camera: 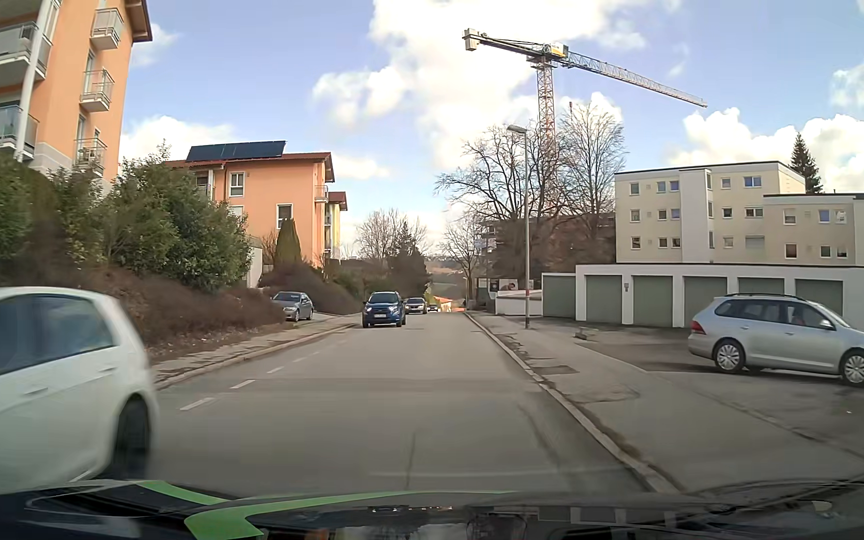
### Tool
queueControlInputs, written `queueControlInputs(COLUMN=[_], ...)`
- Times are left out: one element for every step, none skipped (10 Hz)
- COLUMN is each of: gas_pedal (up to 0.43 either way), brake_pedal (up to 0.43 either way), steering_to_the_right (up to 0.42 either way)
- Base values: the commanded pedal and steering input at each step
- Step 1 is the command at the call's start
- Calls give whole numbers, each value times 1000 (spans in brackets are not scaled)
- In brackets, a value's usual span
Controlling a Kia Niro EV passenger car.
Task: Follow the waypoints while adhering to traffic rules and regulations
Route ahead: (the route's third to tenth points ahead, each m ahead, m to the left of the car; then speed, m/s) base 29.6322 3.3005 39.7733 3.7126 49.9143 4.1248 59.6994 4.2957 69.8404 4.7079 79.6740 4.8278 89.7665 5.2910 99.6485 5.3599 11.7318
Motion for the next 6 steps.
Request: queueControlInputs(gas_pedal=[47, 47, 47, 47, 47, 47], brake_pedal=[0, 0, 0, 0, 0, 0], steering_to_the_right=[-3, -3, -3, -3, -4, -4])
